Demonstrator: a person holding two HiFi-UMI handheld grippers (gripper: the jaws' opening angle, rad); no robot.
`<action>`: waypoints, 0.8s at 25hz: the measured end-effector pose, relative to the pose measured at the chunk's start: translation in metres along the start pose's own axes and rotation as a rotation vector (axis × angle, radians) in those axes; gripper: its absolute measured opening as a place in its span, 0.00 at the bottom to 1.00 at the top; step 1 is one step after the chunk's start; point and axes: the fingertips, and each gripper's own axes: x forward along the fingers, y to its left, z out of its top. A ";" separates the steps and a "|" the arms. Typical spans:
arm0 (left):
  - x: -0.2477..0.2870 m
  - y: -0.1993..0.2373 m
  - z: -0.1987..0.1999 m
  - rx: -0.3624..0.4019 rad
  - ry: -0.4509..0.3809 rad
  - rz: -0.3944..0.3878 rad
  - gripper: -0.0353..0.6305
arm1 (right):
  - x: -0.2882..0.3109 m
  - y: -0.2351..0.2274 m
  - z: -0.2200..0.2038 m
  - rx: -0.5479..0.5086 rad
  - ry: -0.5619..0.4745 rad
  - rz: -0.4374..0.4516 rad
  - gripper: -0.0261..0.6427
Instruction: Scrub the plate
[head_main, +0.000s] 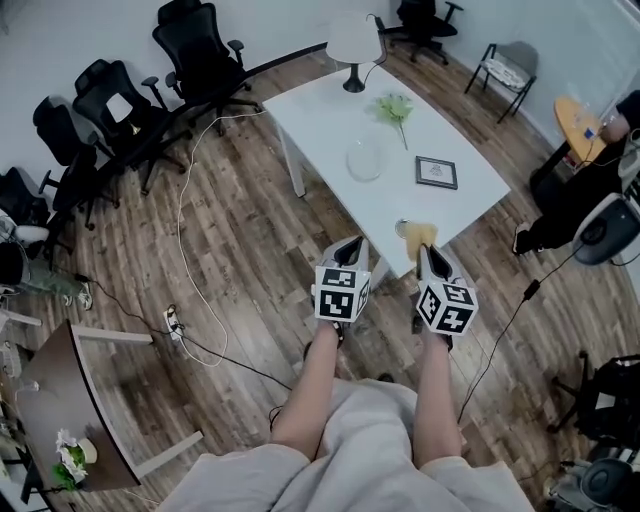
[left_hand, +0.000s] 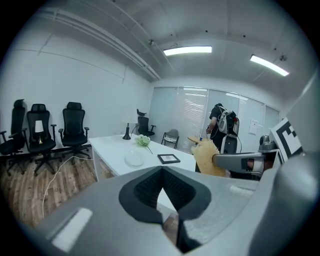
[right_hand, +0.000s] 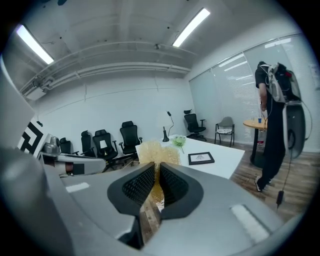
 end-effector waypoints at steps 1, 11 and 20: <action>0.002 0.004 0.000 0.000 0.004 -0.013 0.06 | 0.002 0.000 0.000 0.010 -0.003 -0.017 0.12; -0.017 0.072 -0.004 0.031 0.026 -0.097 0.06 | 0.030 0.043 -0.014 0.090 -0.026 -0.115 0.12; -0.052 0.139 -0.011 -0.042 -0.002 -0.046 0.06 | 0.034 0.067 -0.017 0.088 -0.029 -0.145 0.12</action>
